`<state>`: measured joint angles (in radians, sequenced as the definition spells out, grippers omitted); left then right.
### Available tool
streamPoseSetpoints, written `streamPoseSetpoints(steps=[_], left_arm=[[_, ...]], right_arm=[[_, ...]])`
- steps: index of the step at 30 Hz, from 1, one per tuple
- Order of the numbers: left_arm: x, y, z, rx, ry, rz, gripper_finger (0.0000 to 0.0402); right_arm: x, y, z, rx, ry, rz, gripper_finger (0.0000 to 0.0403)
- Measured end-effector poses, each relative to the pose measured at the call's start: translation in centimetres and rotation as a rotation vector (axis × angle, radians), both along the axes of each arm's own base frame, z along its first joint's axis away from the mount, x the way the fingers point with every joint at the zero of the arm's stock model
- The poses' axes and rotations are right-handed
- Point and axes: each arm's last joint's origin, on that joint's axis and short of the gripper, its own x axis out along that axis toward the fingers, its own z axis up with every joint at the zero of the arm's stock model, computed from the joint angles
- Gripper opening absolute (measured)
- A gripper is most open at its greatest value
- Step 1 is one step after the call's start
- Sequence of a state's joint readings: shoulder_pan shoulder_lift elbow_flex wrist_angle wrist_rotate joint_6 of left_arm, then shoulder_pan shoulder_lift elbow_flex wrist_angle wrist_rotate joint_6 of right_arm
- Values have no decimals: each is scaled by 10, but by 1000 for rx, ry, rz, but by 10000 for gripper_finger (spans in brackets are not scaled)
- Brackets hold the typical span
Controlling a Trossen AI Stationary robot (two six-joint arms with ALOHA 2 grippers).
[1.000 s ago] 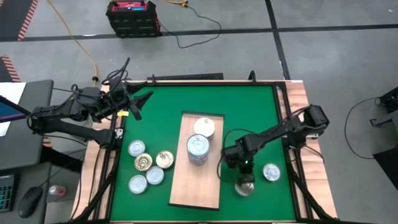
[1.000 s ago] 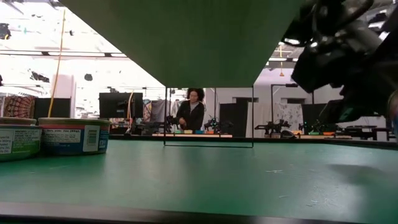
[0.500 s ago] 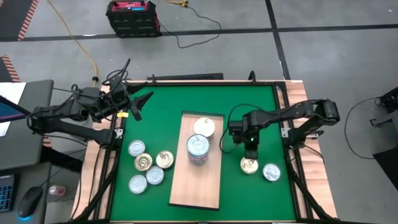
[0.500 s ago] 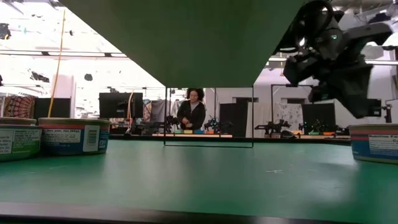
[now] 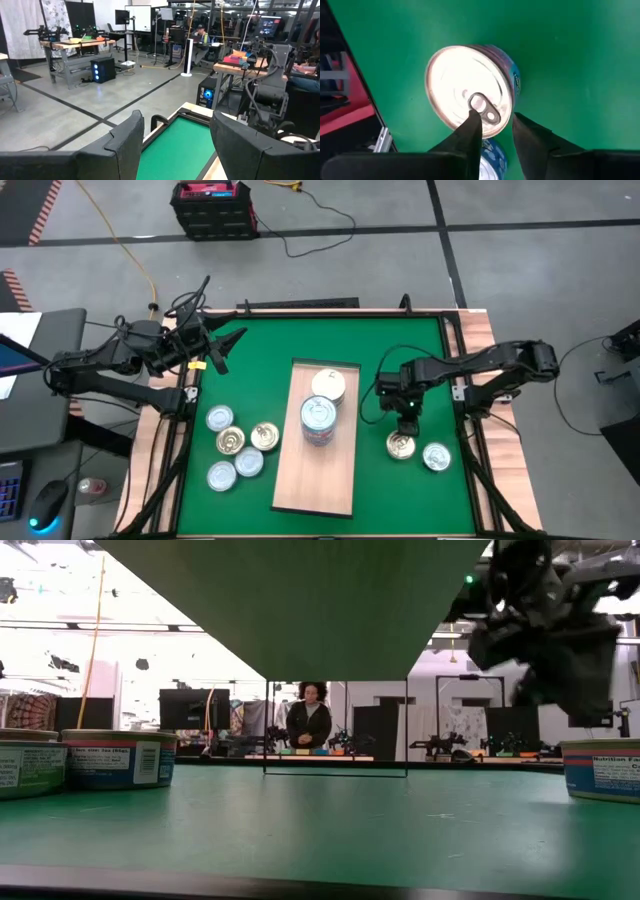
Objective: Stack canned seafood by type on shelf
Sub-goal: Stack the blue pink tuna can on top of the other blue pink tuna cans on the shelf
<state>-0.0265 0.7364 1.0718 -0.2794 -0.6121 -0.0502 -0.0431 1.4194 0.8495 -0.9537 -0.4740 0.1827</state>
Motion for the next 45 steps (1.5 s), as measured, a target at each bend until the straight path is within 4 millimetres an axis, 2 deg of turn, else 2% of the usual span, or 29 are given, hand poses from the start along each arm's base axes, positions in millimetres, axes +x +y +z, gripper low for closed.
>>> streamPoseSetpoints(steps=[4,13,20,25,31,34,38,41,45], left_arm=[[0,0,0,1,1,0,215],[0,1,0,21,16,27,215],[0,1,0,33,24,29,215],[0,1,0,34,24,29,215],[0,1,0,37,26,29,215],[0,1,0,31,23,28,215],[0,0,0,14,11,20,215],[0,0,0,3,3,19,215],[1,1,-3,-32,9,22,215]], right_arm=[[-7,0,-13,11,12,-25,127],[-1,4,-15,-61,-55,-6,73],[-17,-9,-33,-25,13,-63,13],[-29,-23,-47,-66,79,-108,25],[-37,-46,-46,-44,101,-208,19],[-39,-58,-34,-47,100,-243,28],[-45,-60,5,-77,109,-195,51],[-48,-50,33,-107,57,-123,69],[-50,-24,51,-73,12,-82,118]])
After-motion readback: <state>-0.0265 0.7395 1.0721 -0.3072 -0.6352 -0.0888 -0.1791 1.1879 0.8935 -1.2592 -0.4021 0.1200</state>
